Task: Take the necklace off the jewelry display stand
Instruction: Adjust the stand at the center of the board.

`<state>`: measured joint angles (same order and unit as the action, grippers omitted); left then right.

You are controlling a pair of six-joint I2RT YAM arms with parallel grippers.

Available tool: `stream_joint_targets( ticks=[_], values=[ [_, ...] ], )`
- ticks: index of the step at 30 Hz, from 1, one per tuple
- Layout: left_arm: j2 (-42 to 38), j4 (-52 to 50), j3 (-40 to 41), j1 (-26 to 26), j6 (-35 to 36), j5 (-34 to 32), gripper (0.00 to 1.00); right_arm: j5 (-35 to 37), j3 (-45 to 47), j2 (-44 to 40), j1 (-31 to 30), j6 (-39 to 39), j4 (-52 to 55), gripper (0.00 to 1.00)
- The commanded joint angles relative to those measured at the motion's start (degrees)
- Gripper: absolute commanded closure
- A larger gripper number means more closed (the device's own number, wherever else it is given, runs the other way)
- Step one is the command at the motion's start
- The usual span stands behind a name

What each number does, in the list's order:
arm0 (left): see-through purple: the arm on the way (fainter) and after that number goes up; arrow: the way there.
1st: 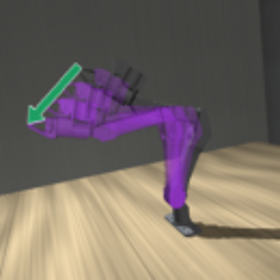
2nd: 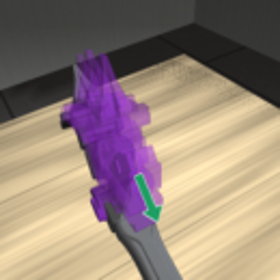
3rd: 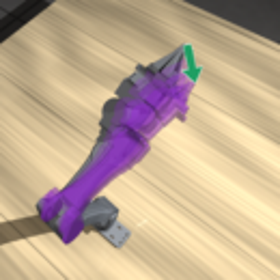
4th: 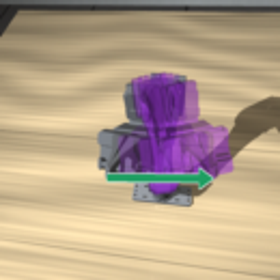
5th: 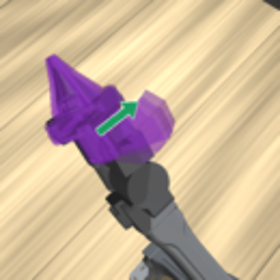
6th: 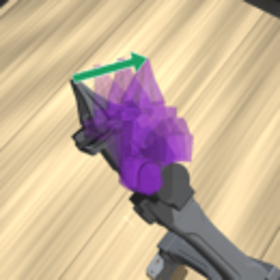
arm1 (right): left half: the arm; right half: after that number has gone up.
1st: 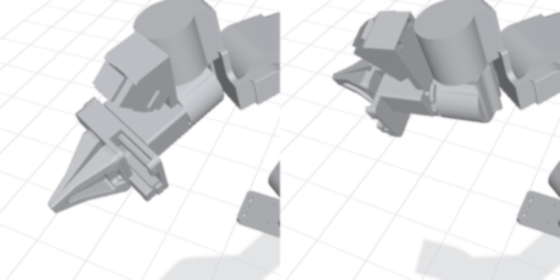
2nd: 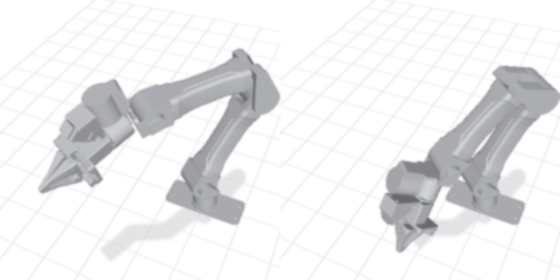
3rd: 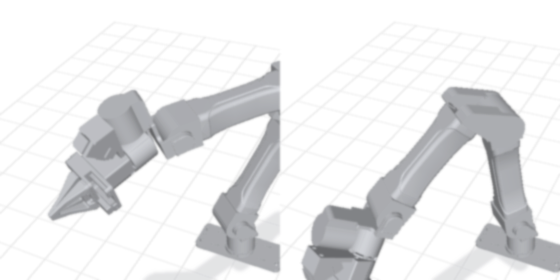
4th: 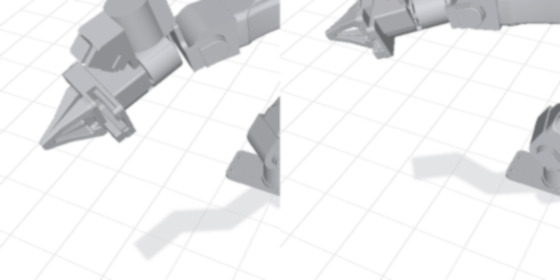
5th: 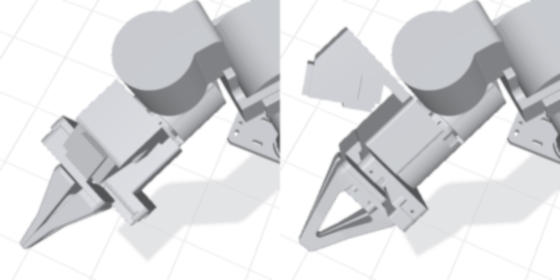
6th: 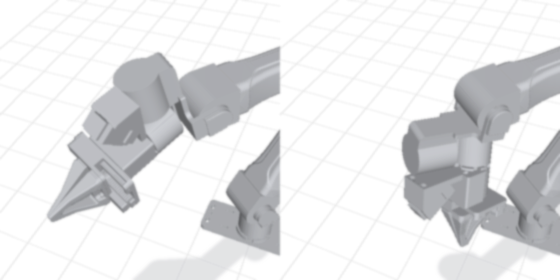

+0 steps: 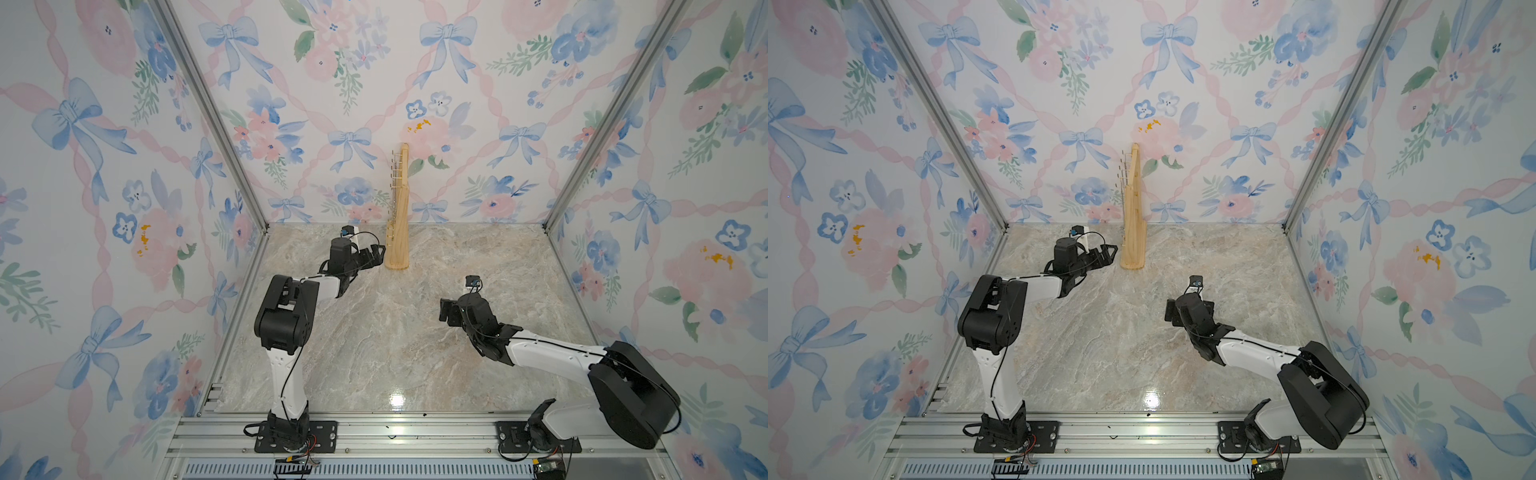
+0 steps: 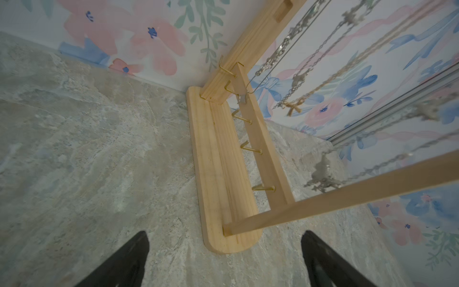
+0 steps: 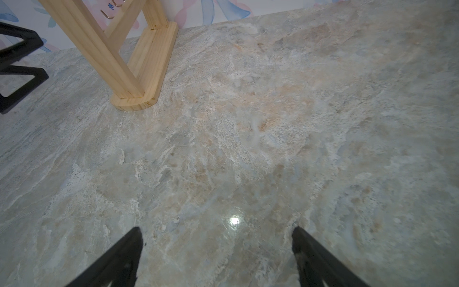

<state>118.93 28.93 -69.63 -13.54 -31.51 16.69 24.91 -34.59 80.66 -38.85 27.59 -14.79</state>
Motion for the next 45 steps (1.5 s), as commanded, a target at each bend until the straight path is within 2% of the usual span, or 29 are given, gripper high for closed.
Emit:
stream_joint_targets(
  ticks=[1,8,13,20,23,33,45],
  values=[
    [4.62,-12.66,-5.58,-0.54,4.66,-2.47,0.02,0.93,-1.18,0.99,-0.61,-1.24,-0.15,0.05],
    [9.13,-17.06,-11.37,-1.04,5.78,-5.72,0.04,0.93,-1.43,1.88,-0.59,-1.27,-0.72,0.05],
    [11.16,-21.83,-14.77,-1.47,7.57,-9.4,0.17,0.92,-1.62,2.37,-0.6,-1.09,-0.86,0.05],
    [13.39,-24.99,-18.53,-2.18,8.44,-9.14,0.37,0.93,-1.56,2.81,-0.7,-0.9,-1.14,0.05],
    [14.05,-25.35,-19.73,-2.61,8.35,-8.72,0.42,0.92,-1.68,2.86,-0.7,-0.99,-1.13,0.05],
    [16.38,-26.93,-23.32,-4.59,7.28,-7.46,0.45,1.37,-1.74,2.18,-0.7,-1.39,-0.49,0.05],
    [16.59,-27.39,-22.63,-7.7,4.29,-7.35,0.49,1.72,-1.16,0.34,-0.7,-1.33,-0.33,0.05]
  ],
)
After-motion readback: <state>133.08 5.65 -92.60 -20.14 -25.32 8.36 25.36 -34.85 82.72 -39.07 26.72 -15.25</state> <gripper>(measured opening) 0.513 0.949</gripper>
